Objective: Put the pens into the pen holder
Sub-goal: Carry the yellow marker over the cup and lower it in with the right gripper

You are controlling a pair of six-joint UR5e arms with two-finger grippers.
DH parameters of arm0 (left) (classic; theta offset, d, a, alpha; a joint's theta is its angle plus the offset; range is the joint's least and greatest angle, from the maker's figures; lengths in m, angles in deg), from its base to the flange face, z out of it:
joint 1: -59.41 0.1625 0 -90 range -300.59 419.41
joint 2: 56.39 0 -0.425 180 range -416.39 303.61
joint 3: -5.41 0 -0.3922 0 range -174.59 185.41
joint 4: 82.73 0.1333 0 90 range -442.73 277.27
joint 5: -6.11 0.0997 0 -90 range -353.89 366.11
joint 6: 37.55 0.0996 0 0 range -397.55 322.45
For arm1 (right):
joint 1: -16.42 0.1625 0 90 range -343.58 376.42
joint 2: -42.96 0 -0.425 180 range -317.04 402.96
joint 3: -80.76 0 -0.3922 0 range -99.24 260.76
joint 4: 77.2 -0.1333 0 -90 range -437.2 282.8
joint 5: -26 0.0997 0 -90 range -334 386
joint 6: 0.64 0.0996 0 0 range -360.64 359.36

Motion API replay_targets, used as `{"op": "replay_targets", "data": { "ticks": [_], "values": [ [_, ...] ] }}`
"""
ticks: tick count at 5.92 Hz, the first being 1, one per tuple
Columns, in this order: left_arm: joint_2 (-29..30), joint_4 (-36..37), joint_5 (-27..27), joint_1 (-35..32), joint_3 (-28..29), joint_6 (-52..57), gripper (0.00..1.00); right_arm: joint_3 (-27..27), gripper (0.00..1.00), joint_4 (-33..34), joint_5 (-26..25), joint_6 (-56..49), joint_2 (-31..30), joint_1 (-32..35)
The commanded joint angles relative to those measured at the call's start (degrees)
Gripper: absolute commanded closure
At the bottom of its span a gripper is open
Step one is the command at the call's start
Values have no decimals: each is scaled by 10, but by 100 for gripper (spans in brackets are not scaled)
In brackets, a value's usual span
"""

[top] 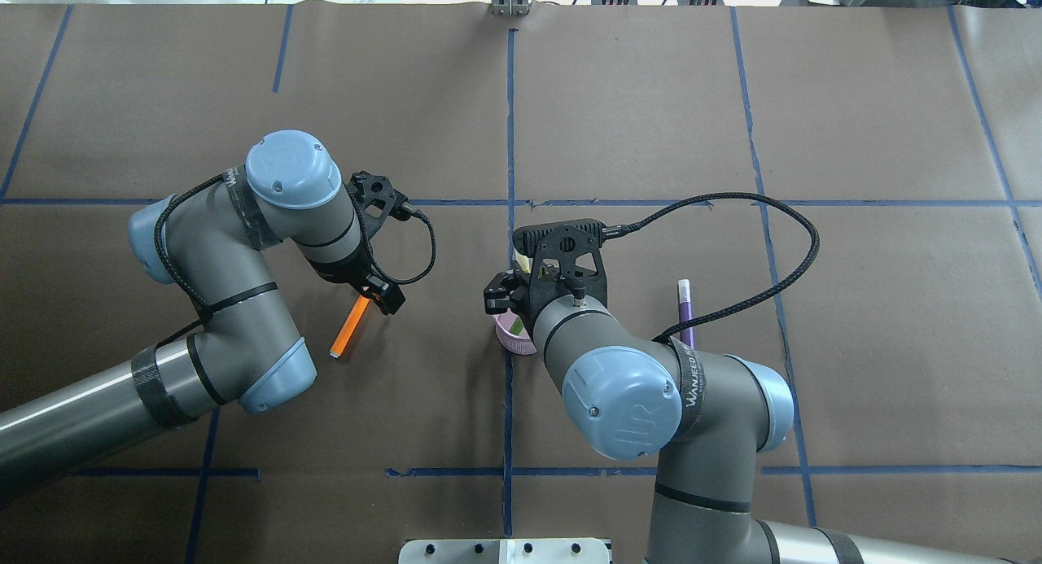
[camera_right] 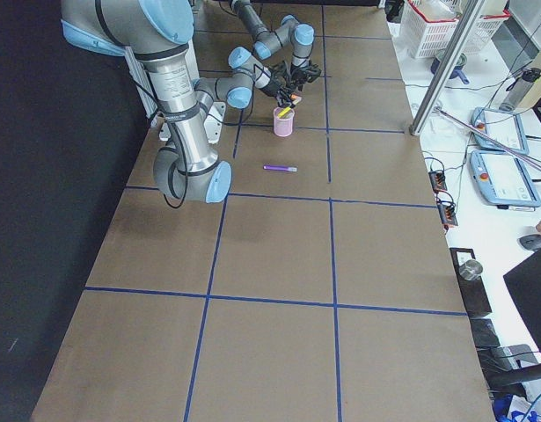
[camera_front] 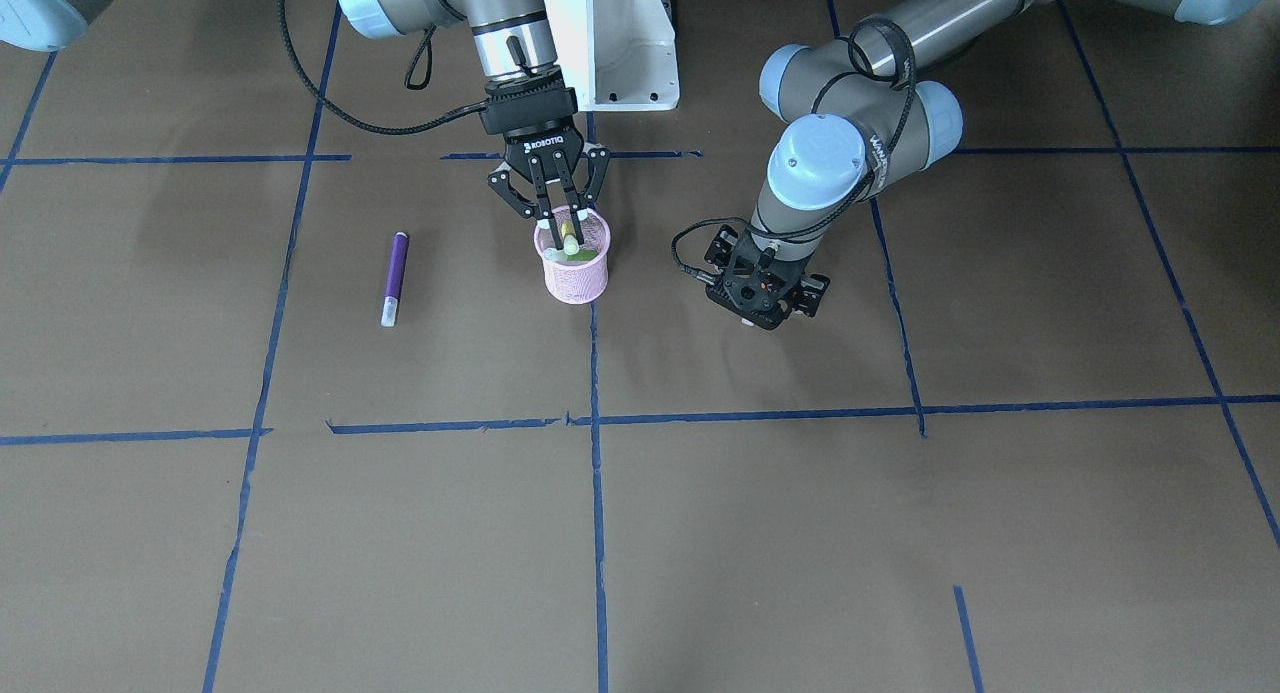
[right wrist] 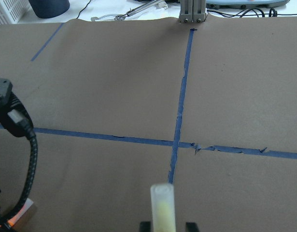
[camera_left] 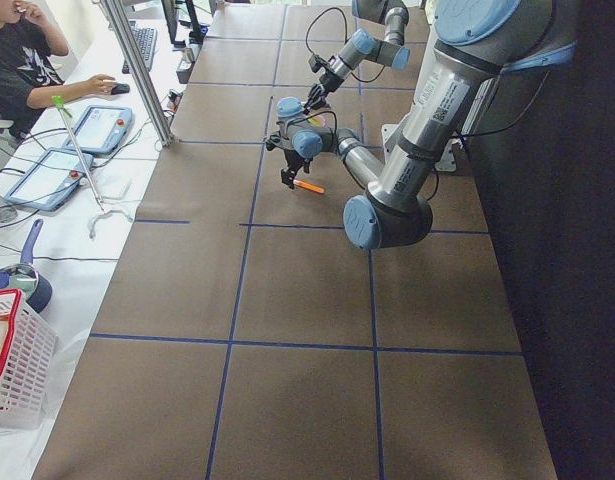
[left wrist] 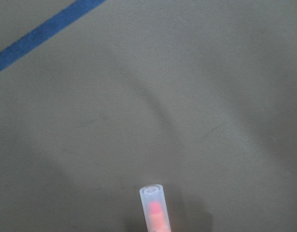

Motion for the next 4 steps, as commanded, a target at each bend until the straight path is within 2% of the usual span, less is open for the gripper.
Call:
{"op": "replay_targets", "data": {
  "ticks": [1, 2, 3, 4],
  "values": [
    [-1, 0, 0, -1, -1, 0, 0, 10, 0, -37, 0, 0, -2, 0],
    [-1, 0, 0, 0, -1, 0, 0, 8, 0, -37, 4, -6, 2, 6],
    [-3, 0, 0, 0, 0, 2, 0, 3, 0, -31, 34, -8, 4, 20],
    [-2, 0, 0, 0, 3, 2, 0, -19, 0, -13, 124, -12, 0, 65]
  ]
}}
